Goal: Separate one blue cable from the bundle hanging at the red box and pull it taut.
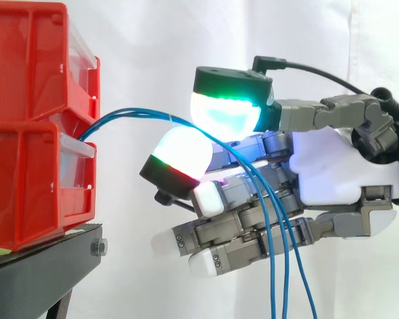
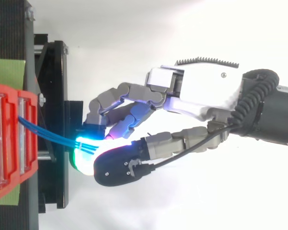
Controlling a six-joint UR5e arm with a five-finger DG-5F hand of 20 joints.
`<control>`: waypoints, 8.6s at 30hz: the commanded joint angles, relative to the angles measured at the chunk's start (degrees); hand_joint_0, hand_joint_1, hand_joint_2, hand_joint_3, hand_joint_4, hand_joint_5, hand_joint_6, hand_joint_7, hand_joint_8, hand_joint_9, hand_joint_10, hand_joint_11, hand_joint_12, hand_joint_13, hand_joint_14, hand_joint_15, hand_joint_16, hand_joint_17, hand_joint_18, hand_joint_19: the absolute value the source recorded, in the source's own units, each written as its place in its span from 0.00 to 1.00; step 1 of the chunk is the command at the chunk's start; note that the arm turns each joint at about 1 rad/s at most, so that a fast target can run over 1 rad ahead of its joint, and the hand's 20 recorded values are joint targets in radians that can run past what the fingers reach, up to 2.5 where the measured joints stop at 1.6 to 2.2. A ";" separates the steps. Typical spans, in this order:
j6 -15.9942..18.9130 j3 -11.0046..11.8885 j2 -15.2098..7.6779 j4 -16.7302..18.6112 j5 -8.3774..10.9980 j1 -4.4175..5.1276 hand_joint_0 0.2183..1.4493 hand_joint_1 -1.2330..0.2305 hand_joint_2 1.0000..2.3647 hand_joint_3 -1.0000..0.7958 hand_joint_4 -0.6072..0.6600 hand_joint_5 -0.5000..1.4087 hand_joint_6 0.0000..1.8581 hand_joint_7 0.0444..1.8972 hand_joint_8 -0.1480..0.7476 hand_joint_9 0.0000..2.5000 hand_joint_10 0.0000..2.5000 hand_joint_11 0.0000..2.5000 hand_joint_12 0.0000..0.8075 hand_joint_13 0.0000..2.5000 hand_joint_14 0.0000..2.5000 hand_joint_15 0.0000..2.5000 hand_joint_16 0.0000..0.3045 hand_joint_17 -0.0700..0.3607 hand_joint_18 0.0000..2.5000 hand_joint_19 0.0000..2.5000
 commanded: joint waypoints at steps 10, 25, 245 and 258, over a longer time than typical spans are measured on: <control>-0.50 0.00 0.50 -2.61 -0.05 -0.10 0.41 0.33 0.00 0.28 0.57 0.15 0.49 0.45 0.50 0.34 0.01 0.26 0.33 0.23 0.00 0.05 0.11 0.33 0.20 0.09; -0.50 0.00 0.50 -2.61 -0.05 -0.46 0.36 0.41 0.01 0.38 0.55 0.15 0.50 0.50 0.52 0.37 0.01 0.27 0.34 0.24 0.00 0.07 0.11 0.33 0.21 0.11; -3.93 1.40 2.00 -6.65 -0.75 -3.18 0.28 0.25 0.00 0.28 0.45 0.14 0.48 0.50 0.43 0.40 0.01 0.29 0.31 0.31 0.00 0.12 0.09 0.31 0.23 0.13; -3.84 1.40 2.00 -6.65 -0.75 -3.18 0.34 0.49 0.00 0.28 0.48 0.15 0.47 0.50 0.47 0.41 0.01 0.28 0.34 0.31 0.01 0.12 0.10 0.33 0.23 0.15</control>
